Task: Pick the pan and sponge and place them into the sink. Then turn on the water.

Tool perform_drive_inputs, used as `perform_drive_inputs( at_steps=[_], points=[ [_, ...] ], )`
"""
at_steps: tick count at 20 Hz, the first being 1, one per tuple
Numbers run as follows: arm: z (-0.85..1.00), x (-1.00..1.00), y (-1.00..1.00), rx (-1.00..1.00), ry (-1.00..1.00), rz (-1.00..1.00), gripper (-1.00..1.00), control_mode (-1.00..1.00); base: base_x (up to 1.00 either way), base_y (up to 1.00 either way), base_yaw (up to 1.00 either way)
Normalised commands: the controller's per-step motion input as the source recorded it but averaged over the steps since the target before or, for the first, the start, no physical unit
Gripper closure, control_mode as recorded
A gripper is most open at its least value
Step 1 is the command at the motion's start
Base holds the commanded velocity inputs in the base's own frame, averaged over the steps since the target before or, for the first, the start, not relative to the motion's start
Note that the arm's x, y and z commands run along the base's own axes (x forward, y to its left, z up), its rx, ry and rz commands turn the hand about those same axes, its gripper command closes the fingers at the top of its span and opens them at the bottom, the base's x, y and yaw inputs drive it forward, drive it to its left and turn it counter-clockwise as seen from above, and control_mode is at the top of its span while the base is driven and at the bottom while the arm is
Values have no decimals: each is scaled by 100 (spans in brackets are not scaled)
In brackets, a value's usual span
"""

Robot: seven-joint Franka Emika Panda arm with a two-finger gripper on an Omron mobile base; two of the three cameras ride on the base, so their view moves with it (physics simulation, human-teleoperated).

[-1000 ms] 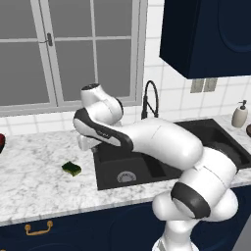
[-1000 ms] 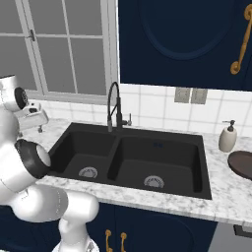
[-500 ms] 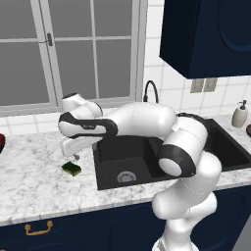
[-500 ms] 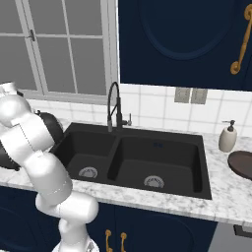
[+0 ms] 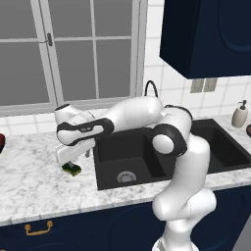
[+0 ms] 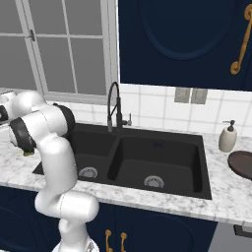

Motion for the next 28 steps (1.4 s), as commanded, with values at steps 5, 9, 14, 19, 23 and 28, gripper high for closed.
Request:
perform_drive_inputs(
  at_steps=[5,9,14,19,23,28],
  points=[
    [-46,31,19,0,0,0,-100,-100,0,0,0],
    [-47,28,27,0,0,0,-100,-100,0,0,0],
    [-42,31,10,1,0,0,-100,-100,0,0,0],
    [-37,28,2,1,0,0,-100,-100,0,0,0],
    [-30,6,14,0,0,0,100,-100,0,0,0],
    [-3,0,0,0,0,0,100,-100,0,0,0]
  ],
)
